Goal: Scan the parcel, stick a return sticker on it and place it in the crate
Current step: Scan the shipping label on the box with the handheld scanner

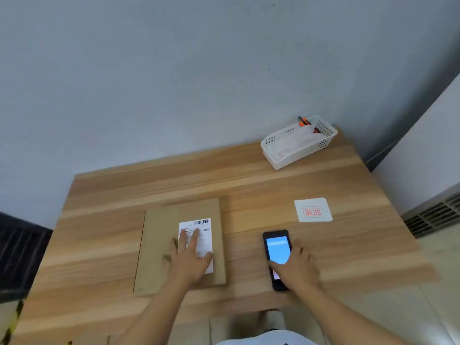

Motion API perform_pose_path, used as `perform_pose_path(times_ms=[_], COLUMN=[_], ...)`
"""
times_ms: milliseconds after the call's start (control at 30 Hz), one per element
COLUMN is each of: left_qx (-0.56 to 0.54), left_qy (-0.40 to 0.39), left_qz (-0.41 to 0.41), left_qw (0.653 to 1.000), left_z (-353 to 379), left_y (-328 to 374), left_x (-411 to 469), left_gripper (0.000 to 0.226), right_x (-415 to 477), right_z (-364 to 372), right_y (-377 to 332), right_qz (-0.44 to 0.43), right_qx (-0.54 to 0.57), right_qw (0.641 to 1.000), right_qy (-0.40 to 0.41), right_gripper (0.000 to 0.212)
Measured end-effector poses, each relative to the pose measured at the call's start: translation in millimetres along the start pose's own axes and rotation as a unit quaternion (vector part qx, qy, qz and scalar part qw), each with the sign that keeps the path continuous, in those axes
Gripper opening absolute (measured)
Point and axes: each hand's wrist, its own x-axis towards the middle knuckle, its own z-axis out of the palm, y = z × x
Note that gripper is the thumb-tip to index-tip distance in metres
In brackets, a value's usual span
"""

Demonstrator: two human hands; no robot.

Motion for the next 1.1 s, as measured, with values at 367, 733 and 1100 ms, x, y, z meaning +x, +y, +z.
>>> perform_pose_path(times_ms=[367,733,1100], left_qx=[0.032,-0.134,-0.452], left_qy=[0.002,0.027,-0.039], left_qz=[-0.006,0.006,0.138], left_qw=[0.999,0.991,0.88], left_z=[-3.9,-35.6,-83.6], left_y=[4.0,20.4,121.6], left_x=[-4.5,-13.4,-82.0], left_gripper=[0.079,0.071,0.033], right_x=[15.9,24.2,-33.6], right_z=[15.9,-34.1,-147.8], right_y=[-29.1,-23.4,-40.6], right_qz=[0.036,0.031,-0.21], right_qx=[-0.03,0.298,0.37], right_qw=[0.999,0.936,0.814], right_qy=[-0.027,-0.183,-0.397], right_gripper=[0.104,0.06,0.067])
